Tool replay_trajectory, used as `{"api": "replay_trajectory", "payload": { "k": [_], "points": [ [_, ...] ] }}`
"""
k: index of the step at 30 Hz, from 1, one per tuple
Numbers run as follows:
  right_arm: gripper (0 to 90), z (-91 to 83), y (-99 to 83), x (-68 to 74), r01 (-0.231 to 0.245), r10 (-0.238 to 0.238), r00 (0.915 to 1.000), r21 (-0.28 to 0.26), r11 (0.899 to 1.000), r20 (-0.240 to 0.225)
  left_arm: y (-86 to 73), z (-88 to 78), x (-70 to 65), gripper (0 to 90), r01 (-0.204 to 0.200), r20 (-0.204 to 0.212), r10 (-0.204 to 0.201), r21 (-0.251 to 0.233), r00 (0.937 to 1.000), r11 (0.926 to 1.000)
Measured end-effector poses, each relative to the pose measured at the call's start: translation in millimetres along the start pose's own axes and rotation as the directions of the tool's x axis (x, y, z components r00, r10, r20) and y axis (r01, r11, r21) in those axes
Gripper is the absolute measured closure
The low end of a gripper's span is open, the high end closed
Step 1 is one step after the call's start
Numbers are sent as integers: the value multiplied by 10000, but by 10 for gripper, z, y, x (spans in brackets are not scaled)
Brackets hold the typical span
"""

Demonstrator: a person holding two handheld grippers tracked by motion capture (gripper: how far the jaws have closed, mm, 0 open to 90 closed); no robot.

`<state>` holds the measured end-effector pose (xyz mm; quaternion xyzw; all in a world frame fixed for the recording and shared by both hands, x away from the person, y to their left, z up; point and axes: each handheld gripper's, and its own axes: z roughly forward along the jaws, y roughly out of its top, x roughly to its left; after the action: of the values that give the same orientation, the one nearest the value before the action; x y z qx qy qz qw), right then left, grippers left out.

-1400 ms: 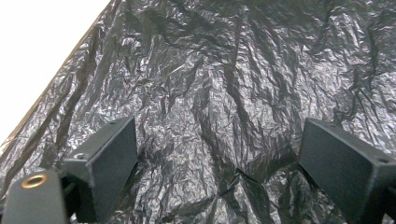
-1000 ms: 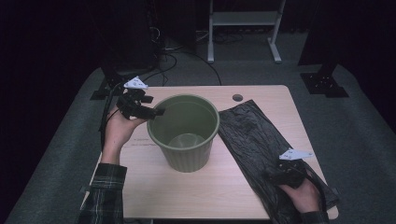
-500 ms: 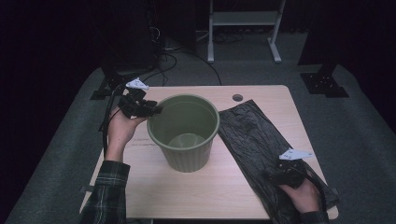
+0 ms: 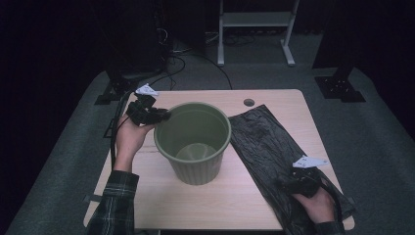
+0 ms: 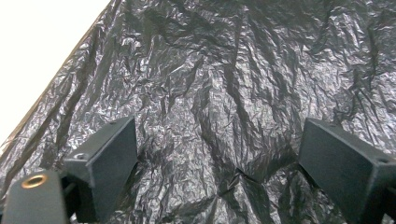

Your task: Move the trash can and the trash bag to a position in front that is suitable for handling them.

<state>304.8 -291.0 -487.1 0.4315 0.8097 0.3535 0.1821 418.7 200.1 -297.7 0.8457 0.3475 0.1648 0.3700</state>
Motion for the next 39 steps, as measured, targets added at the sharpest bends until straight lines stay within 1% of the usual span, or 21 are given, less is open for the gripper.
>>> {"api": "replay_trajectory", "payload": {
  "k": [1,4,6,11,15,18,21,24,25,26,27,28,30,32,34,35,37,38,39],
  "points": [
    [108,0,0,0,-1,1,10000,0,10000,0,2,1,-31,783,-89,61,89,11,9999,10000],
    [108,0,0,0,-2,2,10000,0,10000,1,0,4,-98,793,-157,296,158,-37,9994,9999],
    [108,0,0,0,-2,2,10000,2,10000,2,-9,-2,-151,793,-103,335,105,-74,9994,9999],
    [108,-1,0,0,-2,2,10000,4,10000,4,-28,-5,-290,794,-280,599,293,-216,9978,9994],
    [108,0,0,0,0,0,10000,0,10000,0,-41,-20,-403,794,-375,707,390,-222,9967,9990],
    [108,0,0,0,0,0,10000,3,10000,0,-64,-35,-499,795,-348,767,370,-307,9964,9989],
    [108,0,0,0,2,-2,10000,4,10000,1,-74,-40,-535,794,-333,773,359,-345,9964,9988],
    [108,0,0,0,2,-2,10000,4,10000,0,-79,-37,-526,778,-285,809,317,-406,9962,9988],
    [108,0,0,0,3,-3,10000,5,10000,1,-78,-20,-508,682,-197,893,225,-320,9958,9993],
    [108,0,0,0,1,-1,10000,4,10000,-1,-77,-17,-495,619,-156,968,182,-272,9951,9995],
    [108,0,0,0,0,0,10000,3,10000,-1,-77,-18,-483,575,-154,924,181,-293,9956,9995],
    [108,0,0,0,0,0,10000,4,10000,-1,-78,-23,-475,499,-98,883,130,-370,9960,9993],
    [108,0,0,0,0,0,10000,4,10000,0,-86,-42,-463,425,-11,1154,64,-456,9933,9990],
    [108,0,0,0,0,0,10000,4,10000,-1,-92,-65,-480,295,-16,1194,83,-560,9928,9984],
    [108,0,0,0,3,-3,10000,3,10000,1,-100,-113,-497,230,15,1139,71,-752,9935,9972],
    [108,-1,0,0,-7,7,10000,8,10000,0,-104,-140,-503,177,97,1138,0,-851,9935,9963],
    [108,0,0,0,-5,5,10000,-1,10000,3,-114,-205,-508,151,-1,1139,111,-955,9934,9954],
    [108,-1,0,0,-6,6,10000,7,10000,3,-118,-236,-516,90,27,1010,75,-1002,9949,9950],
    [108,-2,0,0,0,0,10000,14,10000,1,-127,-274,-520,55,-27,941,121,-996,9955,9950]
  ]
}}
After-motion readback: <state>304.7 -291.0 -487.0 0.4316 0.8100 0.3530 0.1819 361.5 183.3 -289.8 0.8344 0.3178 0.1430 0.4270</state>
